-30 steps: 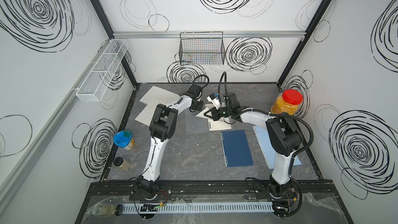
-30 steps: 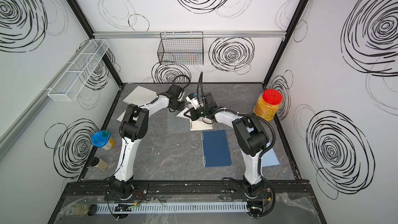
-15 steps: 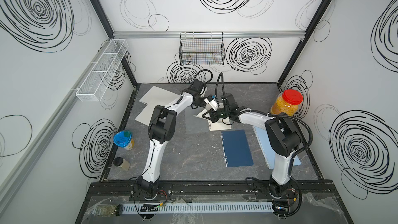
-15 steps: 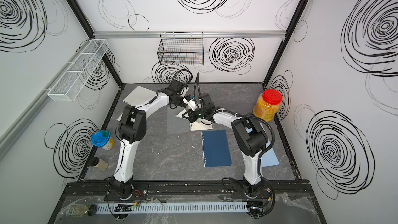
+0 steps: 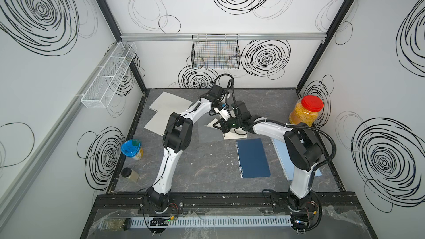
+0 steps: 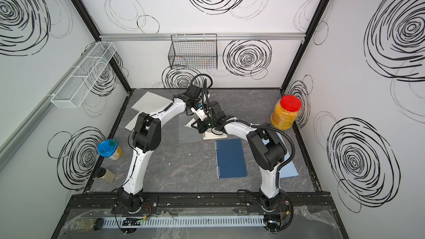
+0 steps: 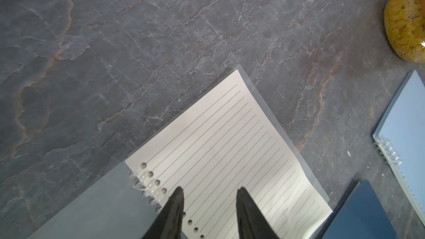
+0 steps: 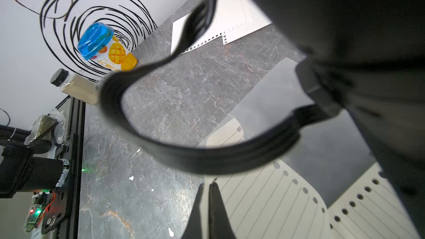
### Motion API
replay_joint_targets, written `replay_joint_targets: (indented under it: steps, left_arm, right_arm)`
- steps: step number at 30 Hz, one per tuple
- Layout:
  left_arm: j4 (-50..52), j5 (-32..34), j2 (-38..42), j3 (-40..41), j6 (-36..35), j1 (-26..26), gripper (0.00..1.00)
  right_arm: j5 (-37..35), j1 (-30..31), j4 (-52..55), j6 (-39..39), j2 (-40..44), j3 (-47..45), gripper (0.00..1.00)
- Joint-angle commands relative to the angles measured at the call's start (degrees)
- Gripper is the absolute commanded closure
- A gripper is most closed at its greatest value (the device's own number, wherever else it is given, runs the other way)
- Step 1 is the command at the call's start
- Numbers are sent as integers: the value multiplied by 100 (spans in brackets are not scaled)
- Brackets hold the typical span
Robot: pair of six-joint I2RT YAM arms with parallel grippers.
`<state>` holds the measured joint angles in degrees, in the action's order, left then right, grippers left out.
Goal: Tear off pages from different notebooks
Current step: Tear off the paper from the notebook.
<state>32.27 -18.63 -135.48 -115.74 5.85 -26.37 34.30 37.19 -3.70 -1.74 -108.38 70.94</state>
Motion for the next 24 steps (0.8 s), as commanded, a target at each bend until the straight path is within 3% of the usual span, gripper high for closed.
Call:
replay_joint_targets:
  steps: [1,8,16,24]
  left_arm:
    - [4,-284,-264,-122,78,-89,59]
    - [-409,-1128,-400,25,415,96,59]
    - [-620,-1626,-517,127,513,324,59]
    - [-477,-1619,-702,111,446,371,59]
  right_arm:
    - [15,122,-250,113,211,-59,100]
    - [25,157,-538,42,321,-295,100]
    - [-91,157,-774,-106,361,-509,100]
    - [-126,157,-1035,-264,432,-678,100]
